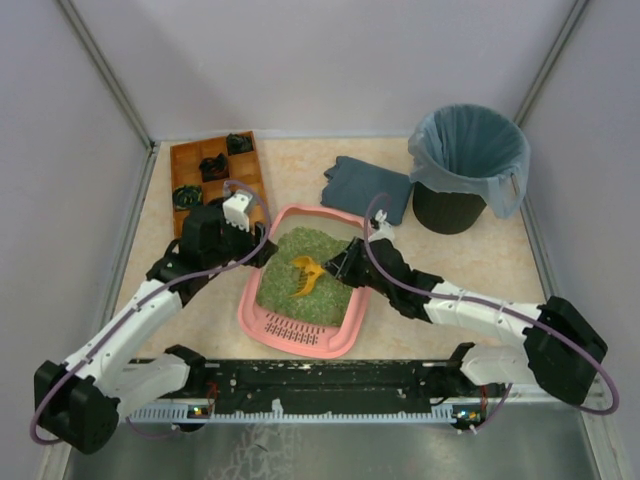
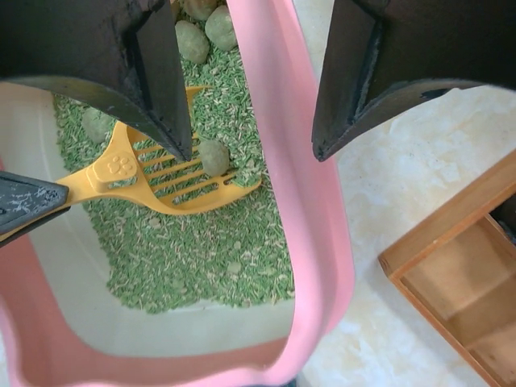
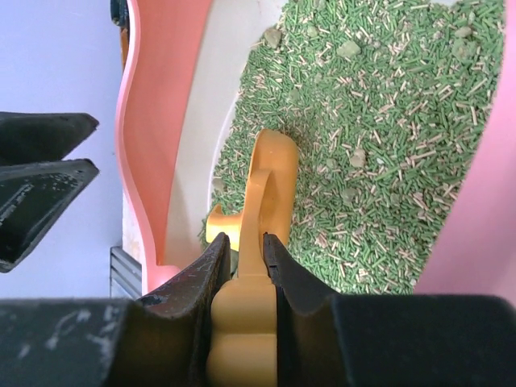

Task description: Clean the litter box

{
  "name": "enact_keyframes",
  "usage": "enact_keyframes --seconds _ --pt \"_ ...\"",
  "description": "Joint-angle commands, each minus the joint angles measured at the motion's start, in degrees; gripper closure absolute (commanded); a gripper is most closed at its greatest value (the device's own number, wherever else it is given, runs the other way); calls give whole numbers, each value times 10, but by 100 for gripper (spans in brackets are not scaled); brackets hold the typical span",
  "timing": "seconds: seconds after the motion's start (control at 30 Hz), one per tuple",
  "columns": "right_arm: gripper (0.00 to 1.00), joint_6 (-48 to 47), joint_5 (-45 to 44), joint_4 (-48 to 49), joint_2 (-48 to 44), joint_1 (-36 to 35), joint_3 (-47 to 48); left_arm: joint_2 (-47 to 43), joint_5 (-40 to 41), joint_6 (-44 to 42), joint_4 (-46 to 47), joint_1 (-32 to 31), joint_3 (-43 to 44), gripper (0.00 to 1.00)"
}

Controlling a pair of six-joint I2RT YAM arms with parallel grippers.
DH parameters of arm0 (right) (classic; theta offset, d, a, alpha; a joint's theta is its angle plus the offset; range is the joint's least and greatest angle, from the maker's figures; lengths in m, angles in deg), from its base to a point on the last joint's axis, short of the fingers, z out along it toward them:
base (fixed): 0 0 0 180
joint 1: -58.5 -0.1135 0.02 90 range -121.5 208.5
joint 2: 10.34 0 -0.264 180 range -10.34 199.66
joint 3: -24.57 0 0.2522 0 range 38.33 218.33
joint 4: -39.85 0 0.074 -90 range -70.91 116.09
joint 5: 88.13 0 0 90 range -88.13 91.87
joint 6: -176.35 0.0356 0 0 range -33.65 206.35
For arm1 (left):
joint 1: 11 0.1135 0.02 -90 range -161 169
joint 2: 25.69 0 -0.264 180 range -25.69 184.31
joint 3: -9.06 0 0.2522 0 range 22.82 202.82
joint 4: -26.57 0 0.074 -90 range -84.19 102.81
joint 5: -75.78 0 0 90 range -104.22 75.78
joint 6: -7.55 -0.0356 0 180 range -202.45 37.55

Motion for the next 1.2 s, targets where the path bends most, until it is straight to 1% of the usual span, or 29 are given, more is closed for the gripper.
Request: enact_keyframes --seconds 0.0,0.17,0.33,0.43,0.5,0.6,0.67,0.77,0.83,0.9,1.0,1.1,1.17 --pt "100 17 9 66 -48 12 -18 -33 20 16 47 -2 -16 31" --pt "100 23 29 92 -98 35 -53 -39 35 26 63 0 -11 25" --pt "100 29 51 102 -168 64 -89 -17 15 36 76 6 -2 24" --pt "100 28 62 89 -231 88 -113 -8 17 34 81 9 6 24" --pt "100 28 89 91 -265 110 -130 -7 25 33 86 10 12 23" --pt "100 39 106 101 -303 132 -154 -13 43 30 100 11 14 17" --pt "100 45 126 129 -304 133 -165 -16 50 30 112 11 12 14" --pt "100 37 173 158 -282 134 -161 -16 57 33 125 12 7 14" --pt "100 38 160 141 -294 143 -167 -18 64 35 124 13 5 13" --pt "100 68 145 125 -322 167 -189 -27 75 34 118 12 3 10" --pt "100 121 174 185 -324 184 -220 -57 88 27 130 12 -14 5" --pt "100 139 246 268 -269 185 -223 -84 98 24 146 13 -32 0" --pt "100 151 247 284 -269 193 -237 -88 102 26 144 13 -33 0"
